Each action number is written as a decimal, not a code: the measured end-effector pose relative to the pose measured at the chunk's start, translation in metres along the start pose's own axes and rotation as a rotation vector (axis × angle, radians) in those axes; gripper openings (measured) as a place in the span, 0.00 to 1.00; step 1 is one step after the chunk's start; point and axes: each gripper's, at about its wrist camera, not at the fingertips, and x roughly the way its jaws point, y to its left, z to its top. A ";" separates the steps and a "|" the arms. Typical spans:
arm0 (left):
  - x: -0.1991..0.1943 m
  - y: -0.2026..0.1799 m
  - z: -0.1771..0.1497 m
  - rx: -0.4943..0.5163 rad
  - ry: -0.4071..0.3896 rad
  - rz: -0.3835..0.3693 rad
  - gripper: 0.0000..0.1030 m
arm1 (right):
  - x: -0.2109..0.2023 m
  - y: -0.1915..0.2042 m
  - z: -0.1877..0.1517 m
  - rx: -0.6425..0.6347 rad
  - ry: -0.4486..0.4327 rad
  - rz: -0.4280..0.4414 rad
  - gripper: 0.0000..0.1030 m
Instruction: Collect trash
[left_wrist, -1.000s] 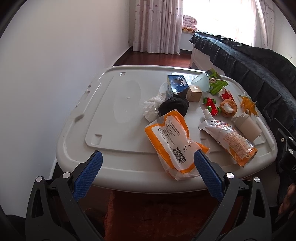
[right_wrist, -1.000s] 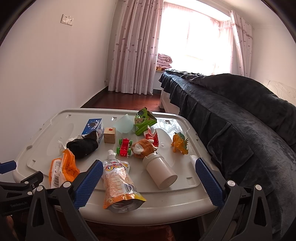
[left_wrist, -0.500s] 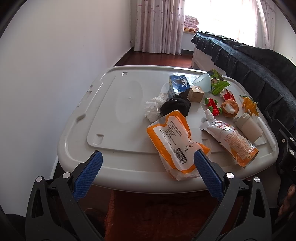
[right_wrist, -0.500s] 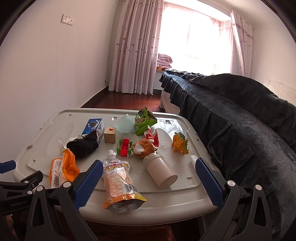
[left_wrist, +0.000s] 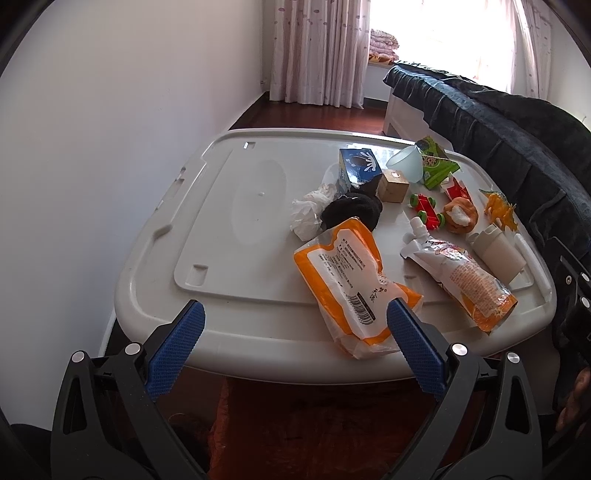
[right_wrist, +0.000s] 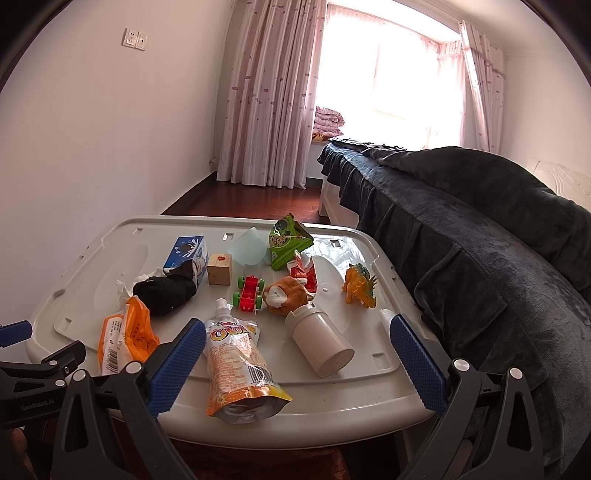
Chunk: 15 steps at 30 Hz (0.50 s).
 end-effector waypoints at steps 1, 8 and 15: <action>0.000 0.000 0.000 -0.001 0.000 0.000 0.93 | 0.000 0.000 0.000 0.000 0.000 -0.001 0.96; 0.000 0.000 -0.001 -0.002 0.001 0.001 0.93 | 0.000 0.000 0.000 0.000 0.000 0.000 0.96; 0.000 -0.001 -0.002 -0.003 0.002 -0.002 0.93 | 0.000 -0.001 0.000 0.001 0.000 0.001 0.96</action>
